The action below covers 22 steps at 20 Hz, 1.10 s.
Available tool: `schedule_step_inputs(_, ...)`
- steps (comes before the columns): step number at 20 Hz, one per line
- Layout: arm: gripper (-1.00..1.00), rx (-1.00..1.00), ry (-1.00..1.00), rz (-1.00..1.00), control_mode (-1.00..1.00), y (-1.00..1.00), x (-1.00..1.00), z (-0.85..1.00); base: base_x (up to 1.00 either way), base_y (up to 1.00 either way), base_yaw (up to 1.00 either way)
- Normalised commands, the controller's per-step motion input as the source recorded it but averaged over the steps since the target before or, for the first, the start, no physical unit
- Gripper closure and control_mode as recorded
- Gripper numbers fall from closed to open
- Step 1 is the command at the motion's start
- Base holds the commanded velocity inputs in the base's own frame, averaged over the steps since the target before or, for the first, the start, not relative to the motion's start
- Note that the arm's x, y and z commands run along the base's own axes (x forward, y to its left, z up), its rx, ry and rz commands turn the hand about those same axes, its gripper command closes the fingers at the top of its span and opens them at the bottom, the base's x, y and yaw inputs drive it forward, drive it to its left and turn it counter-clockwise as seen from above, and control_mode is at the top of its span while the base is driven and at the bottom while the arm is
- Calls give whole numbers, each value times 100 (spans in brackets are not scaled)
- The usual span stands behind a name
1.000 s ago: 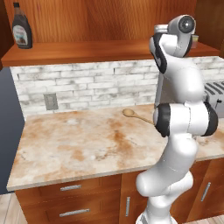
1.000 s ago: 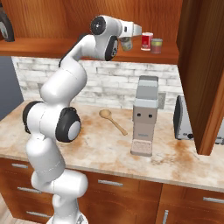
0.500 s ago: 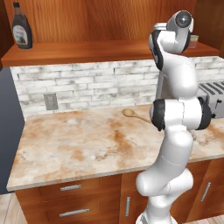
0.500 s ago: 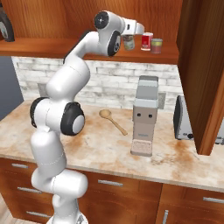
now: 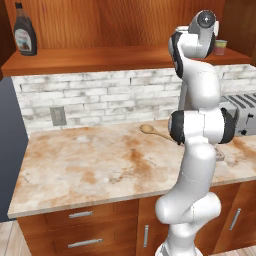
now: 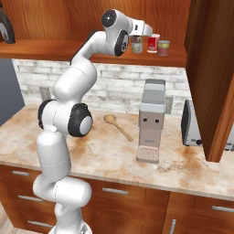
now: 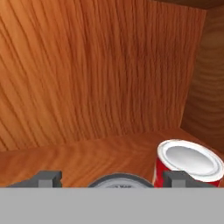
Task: Pick the cans from the counter and place them in their designated side in the cabinet.
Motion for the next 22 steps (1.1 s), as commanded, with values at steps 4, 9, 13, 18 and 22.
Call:
schedule_step_inputs(4,-100,1,3,-1,-100,-17,17,-8,0,0,0)
schedule_step_inputs(9,-100,2,2,-1,-100,-9,19,-4,0,0,0)
schedule_step_inputs(13,-100,4,0,0,-100,-1,1,11,0,0,0)
schedule_step_inputs(18,-100,4,0,0,-100,0,-3,18,0,0,0)
schedule_step_inputs(22,-100,3,-6,1,-100,2,-26,8,0,0,0)
